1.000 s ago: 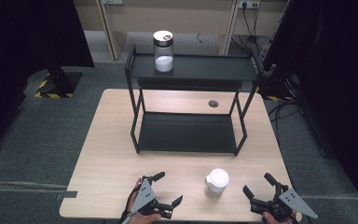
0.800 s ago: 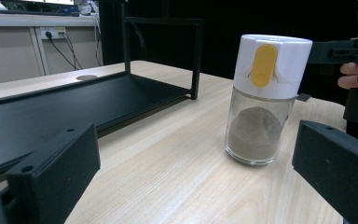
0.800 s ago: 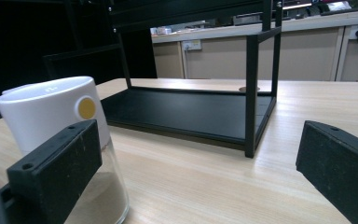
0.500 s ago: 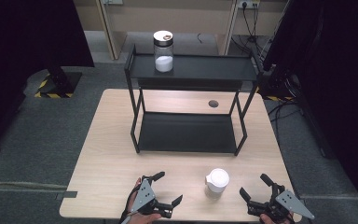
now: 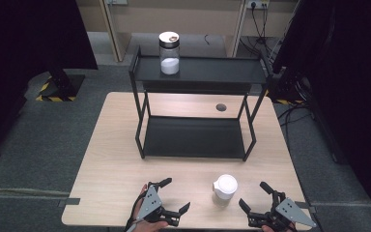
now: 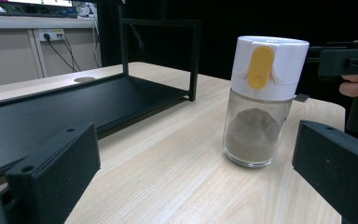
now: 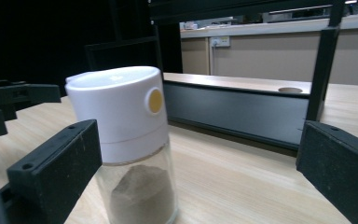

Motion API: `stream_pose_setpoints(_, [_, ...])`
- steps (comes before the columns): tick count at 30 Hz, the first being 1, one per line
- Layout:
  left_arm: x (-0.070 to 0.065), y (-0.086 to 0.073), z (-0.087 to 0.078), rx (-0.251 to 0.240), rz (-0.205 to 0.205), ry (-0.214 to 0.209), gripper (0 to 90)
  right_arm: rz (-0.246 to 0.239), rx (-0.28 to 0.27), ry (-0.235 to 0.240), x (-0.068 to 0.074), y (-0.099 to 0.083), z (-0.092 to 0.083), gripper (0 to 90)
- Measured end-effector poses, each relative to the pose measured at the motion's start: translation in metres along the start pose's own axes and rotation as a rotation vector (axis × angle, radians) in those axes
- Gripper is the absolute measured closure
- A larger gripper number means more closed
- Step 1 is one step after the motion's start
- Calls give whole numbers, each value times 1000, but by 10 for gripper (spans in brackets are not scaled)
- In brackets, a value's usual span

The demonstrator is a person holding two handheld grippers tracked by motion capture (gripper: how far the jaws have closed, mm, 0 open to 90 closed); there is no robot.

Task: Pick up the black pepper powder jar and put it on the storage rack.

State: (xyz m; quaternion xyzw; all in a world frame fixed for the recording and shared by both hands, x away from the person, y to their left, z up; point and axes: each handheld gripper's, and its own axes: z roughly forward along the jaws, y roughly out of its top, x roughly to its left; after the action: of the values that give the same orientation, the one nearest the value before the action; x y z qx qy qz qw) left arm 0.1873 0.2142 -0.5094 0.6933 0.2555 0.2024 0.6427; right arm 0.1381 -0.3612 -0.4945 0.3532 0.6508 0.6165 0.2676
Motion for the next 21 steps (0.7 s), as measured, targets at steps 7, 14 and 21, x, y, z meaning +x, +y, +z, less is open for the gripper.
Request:
stream_pose_setpoints(7, [2, 0, 2, -3, 0, -6, 1, -13, 9, 21, 5, 1, 3, 2])
stream_pose_setpoints(14, [6, 0, 4, -5, -14, -11, 1, -21, 24, 43, 11, 1, 8, 2])
stream_pose_setpoints(21, [6, -1, 4, -4, -16, -1, 1, -36, 47, 78, 15, 3, 19, 2])
